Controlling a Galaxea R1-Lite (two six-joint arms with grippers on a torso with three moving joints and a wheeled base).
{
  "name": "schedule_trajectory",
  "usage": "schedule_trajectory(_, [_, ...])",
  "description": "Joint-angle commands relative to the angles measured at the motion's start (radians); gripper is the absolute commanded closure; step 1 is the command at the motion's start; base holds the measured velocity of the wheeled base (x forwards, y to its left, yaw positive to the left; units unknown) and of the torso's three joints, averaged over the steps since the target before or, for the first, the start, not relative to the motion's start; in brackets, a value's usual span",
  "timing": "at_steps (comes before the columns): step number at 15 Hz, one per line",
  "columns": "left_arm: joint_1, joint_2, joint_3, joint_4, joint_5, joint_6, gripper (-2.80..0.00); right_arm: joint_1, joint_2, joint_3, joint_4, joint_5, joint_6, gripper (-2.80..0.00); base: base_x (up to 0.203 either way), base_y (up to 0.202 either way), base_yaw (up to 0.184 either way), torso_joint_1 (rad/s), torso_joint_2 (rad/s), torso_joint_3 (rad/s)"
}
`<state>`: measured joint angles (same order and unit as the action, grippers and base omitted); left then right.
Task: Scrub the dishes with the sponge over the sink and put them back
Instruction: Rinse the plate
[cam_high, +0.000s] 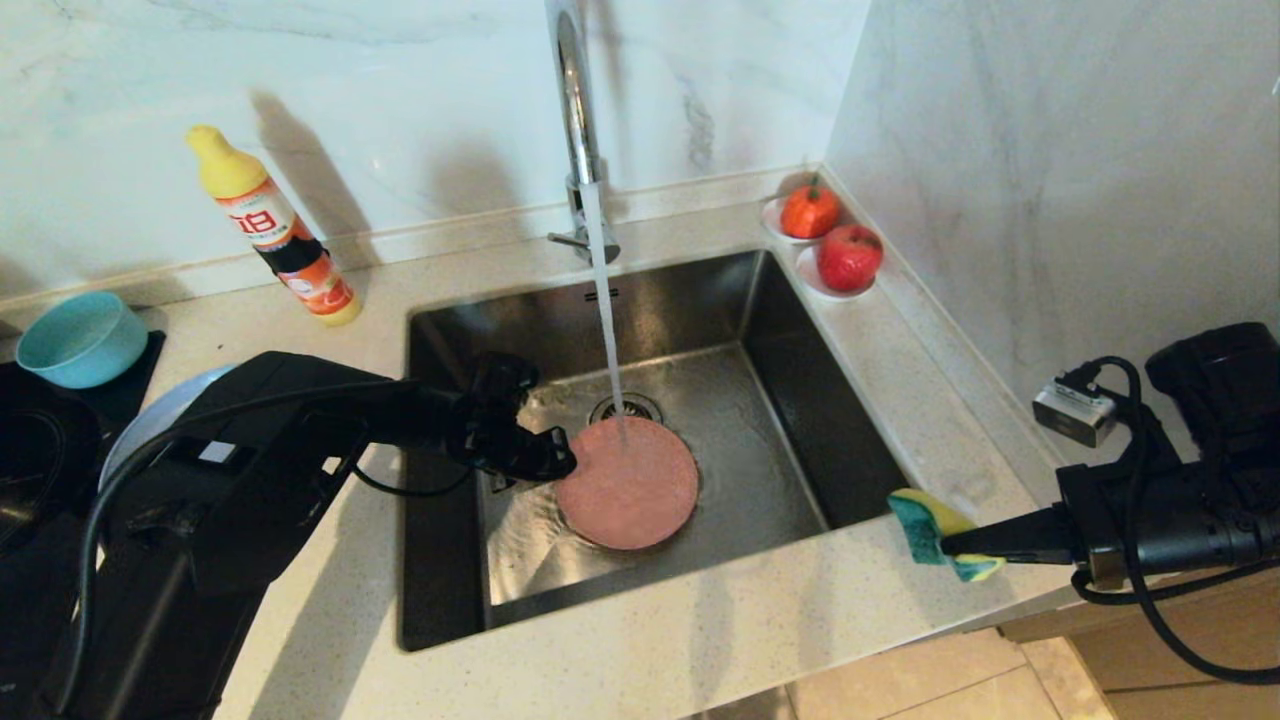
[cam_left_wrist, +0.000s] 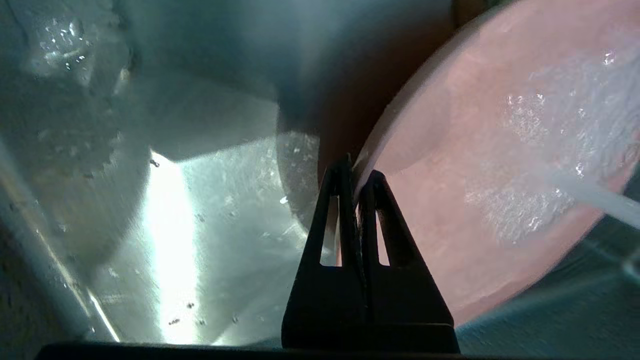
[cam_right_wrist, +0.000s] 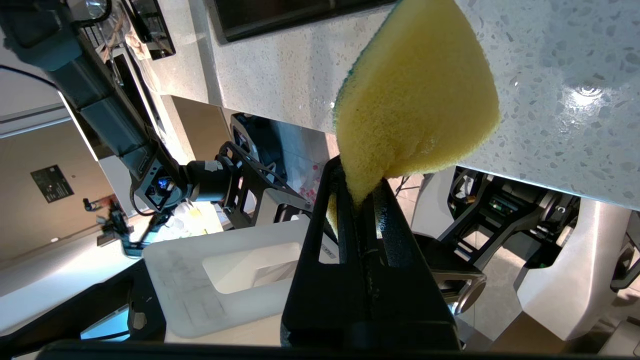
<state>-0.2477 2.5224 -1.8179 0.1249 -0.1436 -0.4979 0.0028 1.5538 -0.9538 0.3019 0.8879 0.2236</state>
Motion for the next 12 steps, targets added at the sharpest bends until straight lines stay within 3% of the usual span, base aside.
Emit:
schedule_trajectory(1, [-0.001, -0.020, 0.003, 0.002, 0.001, -0.010, 0.00, -0.001, 0.009, 0.005, 0.002, 0.005, 0.002, 0.00, 0.000, 0.000, 0.000, 0.000, 0.00, 0.000])
schedule_trajectory(6, [-0.006, -0.072, 0.004, 0.016, 0.011, -0.025, 0.00, -0.012, 0.013, 0.037, -0.054, 0.006, 0.003, 0.00, 0.000, 0.000, 0.000, 0.000, 0.00, 0.000])
schedule_trajectory(12, [-0.013, -0.112, -0.003, 0.071, 0.083, -0.024, 0.00, -0.020, 0.000, 0.049, -0.056, 0.028, 0.003, 0.00, 0.000, 0.000, 0.000, 0.000, 0.00, 0.000])
